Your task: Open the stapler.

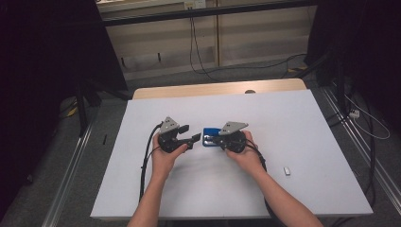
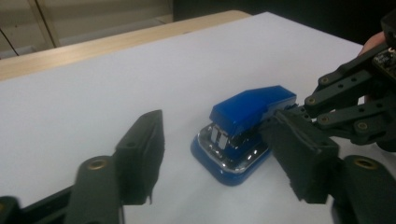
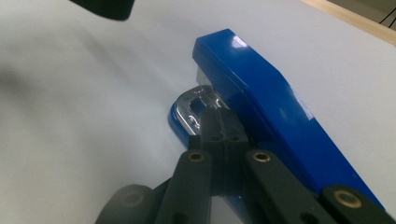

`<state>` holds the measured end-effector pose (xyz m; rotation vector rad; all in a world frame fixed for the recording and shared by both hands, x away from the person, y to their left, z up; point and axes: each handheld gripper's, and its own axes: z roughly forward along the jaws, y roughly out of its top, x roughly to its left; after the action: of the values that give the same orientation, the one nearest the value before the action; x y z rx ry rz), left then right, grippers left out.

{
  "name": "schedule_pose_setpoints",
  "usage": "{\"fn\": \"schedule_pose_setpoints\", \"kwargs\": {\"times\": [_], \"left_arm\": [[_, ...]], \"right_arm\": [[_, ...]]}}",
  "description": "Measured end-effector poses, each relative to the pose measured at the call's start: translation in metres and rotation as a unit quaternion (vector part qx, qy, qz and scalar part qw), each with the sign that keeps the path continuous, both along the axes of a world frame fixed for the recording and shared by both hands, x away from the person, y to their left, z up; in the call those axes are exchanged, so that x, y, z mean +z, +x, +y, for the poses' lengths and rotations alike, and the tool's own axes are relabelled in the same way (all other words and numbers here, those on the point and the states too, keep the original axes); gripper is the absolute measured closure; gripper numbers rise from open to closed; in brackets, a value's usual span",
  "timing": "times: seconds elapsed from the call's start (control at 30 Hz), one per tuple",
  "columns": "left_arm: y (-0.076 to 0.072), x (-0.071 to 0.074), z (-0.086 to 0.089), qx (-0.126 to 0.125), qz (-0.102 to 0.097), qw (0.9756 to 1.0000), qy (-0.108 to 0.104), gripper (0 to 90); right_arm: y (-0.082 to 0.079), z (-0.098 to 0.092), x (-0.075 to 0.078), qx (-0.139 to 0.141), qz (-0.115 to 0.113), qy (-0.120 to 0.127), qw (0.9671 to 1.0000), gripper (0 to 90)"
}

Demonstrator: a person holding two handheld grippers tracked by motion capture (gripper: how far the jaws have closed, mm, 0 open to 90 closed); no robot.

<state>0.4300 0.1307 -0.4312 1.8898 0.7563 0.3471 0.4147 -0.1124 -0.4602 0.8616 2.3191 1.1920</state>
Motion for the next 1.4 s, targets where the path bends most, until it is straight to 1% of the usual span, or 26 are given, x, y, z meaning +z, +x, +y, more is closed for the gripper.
{"fn": "schedule_pose_setpoints", "kwargs": {"times": [0.03, 0.1, 0.13, 0.17, 0.23, 0.27, 0.3, 0.33, 0.37, 0.4, 0.47, 0.5, 0.53, 0.57, 0.6, 0.67, 0.7, 0.77, 0.8, 0.87, 0.93, 1.03, 1.2, 1.27, 1.33, 1.4], "left_arm": [[0.000, -0.001, 0.000, -0.001, 0.004, 1.0000, 0.001, 43.1], [0.001, -0.002, 0.000, -0.001, 0.010, 0.9999, 0.008, 50.7], [0.002, -0.004, -0.001, -0.001, 0.014, 0.9998, 0.012, 57.5], [0.002, -0.004, -0.001, -0.001, 0.014, 0.9998, 0.012, 61.1], [0.002, -0.005, -0.002, -0.001, 0.018, 0.9996, 0.019, 66.8], [0.003, -0.007, -0.003, -0.001, 0.025, 0.9995, 0.022, 69.7], [0.003, -0.007, -0.003, -0.001, 0.025, 0.9995, 0.022, 71.8], [0.003, -0.008, -0.004, -0.002, 0.030, 0.9993, 0.022, 73.9], [0.003, -0.010, -0.006, -0.001, 0.043, 0.9988, 0.022, 75.5], [0.003, -0.010, -0.006, -0.001, 0.043, 0.9988, 0.022, 78.1], [0.004, -0.012, -0.008, 0.001, 0.052, 0.9984, 0.024, 79.5], [0.005, -0.013, -0.010, -0.002, 0.057, 0.9979, 0.030, 83.6], [0.005, -0.013, -0.010, -0.002, 0.057, 0.9979, 0.030, 85.5], [0.006, -0.015, -0.012, -0.003, 0.059, 0.9977, 0.033, 85.5], [0.008, -0.016, -0.014, -0.007, 0.062, 0.9974, 0.037, 89.0], [0.008, -0.017, -0.015, -0.001, 0.065, 0.9971, 0.040, 90.0], [0.009, -0.018, -0.016, 0.003, 0.070, 0.9968, 0.039, 90.0], [0.011, -0.019, -0.017, 0.004, 0.071, 0.9968, 0.035, 90.0], [0.012, -0.019, -0.018, 0.004, 0.076, 0.9963, 0.041, 90.0], [0.014, -0.020, -0.020, 0.003, 0.077, 0.9963, 0.039, 90.0], [0.015, -0.020, -0.022, 0.002, 0.075, 0.9963, 0.042, 90.0], [0.016, -0.020, -0.025, 0.004, 0.078, 0.9960, 0.044, 90.0], [0.019, -0.022, -0.029, 0.001, 0.081, 0.9955, 0.049, 90.0], [0.019, -0.023, -0.030, 0.000, 0.079, 0.9957, 0.048, 90.0], [0.019, -0.023, -0.031, 0.000, 0.076, 0.9957, 0.053, 90.0], [0.020, -0.023, -0.031, 0.000, 0.078, 0.9957, 0.049, 90.0]], "right_arm": [[0.001, 0.000, 0.000, 0.001, 0.002, 0.001, 1.0000, 90.0], [0.001, 0.002, -0.001, 0.002, 0.002, -0.001, 1.0000, 90.0], [0.002, 0.003, -0.002, 0.004, -0.001, -0.002, 1.0000, 90.0], [0.002, 0.003, -0.002, 0.004, -0.001, -0.002, 1.0000, 90.0], [0.002, 0.004, -0.002, 0.006, -0.002, -0.004, 1.0000, 90.0], [0.002, 0.003, -0.002, 0.007, -0.004, -0.004, 1.0000, 90.0], [0.002, 0.003, -0.002, 0.007, -0.004, -0.004, 1.0000, 90.0], [0.001, 0.004, -0.002, 0.007, -0.006, -0.007, 0.9999, 90.0], [0.001, 0.004, -0.003, 0.006, -0.008, -0.006, 0.9999, 90.0], [0.001, 0.004, -0.003, 0.006, -0.008, -0.006, 0.9999, 90.0], [0.001, 0.003, -0.004, 0.005, -0.009, -0.001, 0.9999, 90.0], [0.001, 0.003, -0.004, 0.004, -0.006, -0.001, 1.0000, 90.0], [0.001, 0.003, -0.004, 0.004, -0.006, -0.001, 1.0000, 90.0], [0.001, 0.004, -0.003, 0.004, -0.006, -0.003, 1.0000, 90.0], [0.000, 0.005, -0.002, 0.003, -0.007, -0.011, 0.9999, 90.0], [0.000, 0.005, -0.002, 0.003, -0.008, -0.011, 0.9999, 90.0], [0.000, 0.005, -0.003, 0.002, -0.008, -0.010, 0.9999, 90.0], [0.000, 0.004, -0.004, 0.002, -0.008, -0.003, 1.0000, 90.0], [0.000, 0.004, -0.004, 0.002, -0.008, -0.003, 1.0000, 90.0], [0.000, 0.004, -0.004, 0.002, -0.008, -0.003, 1.0000, 90.0], [0.000, 0.004, -0.003, 0.002, -0.007, -0.004, 1.0000, 90.0], [0.000, 0.004, -0.003, 0.001, -0.007, -0.004, 1.0000, 90.0], [0.000, 0.004, -0.004, -0.001, -0.006, -0.002, 1.0000, 90.0], [0.000, 0.004, -0.004, -0.001, -0.007, -0.002, 1.0000, 90.0], [0.000, 0.004, -0.004, -0.002, -0.006, -0.001, 1.0000, 90.0], [0.000, 0.004, -0.004, -0.002, -0.006, -0.001, 1.0000, 90.0]]}}
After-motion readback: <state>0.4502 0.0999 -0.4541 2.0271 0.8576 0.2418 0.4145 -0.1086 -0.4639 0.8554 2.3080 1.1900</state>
